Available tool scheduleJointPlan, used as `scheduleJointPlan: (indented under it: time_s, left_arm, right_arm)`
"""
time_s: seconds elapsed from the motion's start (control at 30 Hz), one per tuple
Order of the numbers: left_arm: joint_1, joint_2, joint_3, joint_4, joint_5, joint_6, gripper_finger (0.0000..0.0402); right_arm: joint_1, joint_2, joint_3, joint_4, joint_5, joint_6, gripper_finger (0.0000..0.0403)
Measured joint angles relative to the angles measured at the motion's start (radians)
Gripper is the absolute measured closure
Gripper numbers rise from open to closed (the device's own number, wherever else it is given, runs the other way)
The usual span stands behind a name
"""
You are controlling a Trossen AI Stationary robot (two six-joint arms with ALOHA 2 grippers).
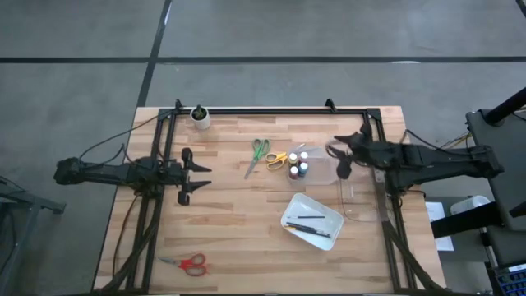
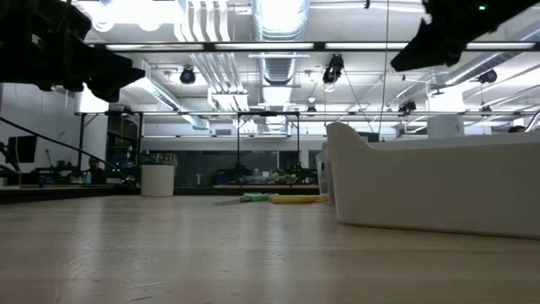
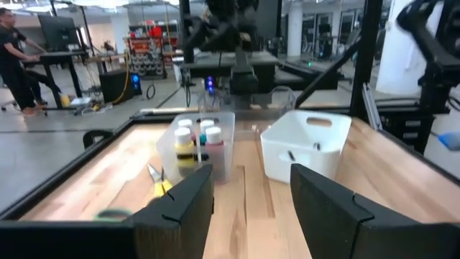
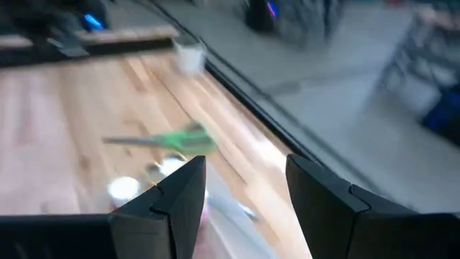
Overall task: Pick & Place Paint Supplies
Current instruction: Put the black paintbrush into the white bin
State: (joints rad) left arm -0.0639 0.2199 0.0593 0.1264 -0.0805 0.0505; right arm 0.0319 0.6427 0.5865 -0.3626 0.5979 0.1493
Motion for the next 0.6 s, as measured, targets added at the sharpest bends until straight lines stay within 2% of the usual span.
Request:
scheduleJointPlan:
  time_s: [0.07,0.2,0.43,0.6]
  left_arm:
    - [0.0,0.0,0.0,-0.027,0.0,0.0,0.0215]
    - [0.0,0.0,0.0,-0.085,0.0,0.0,0.0215]
    - [0.0,0.0,0.0,-0.195,0.002,0.0,0.0215]
    - [0.0,0.0,0.002,-0.262,0.003,-0.001,0.0215]
  right_arm:
    - [-0.061,0.066,0.084,-0.116,-0.037,0.046,0.0211]
    - [-0.213,0.206,0.231,-0.306,-0.22,0.023,0.0211]
    - [-0.462,0.463,0.431,-0.501,-0.418,-0.232,0.0211]
    - [-0.581,0.629,0.545,-0.579,-0.532,-0.39,0.0211]
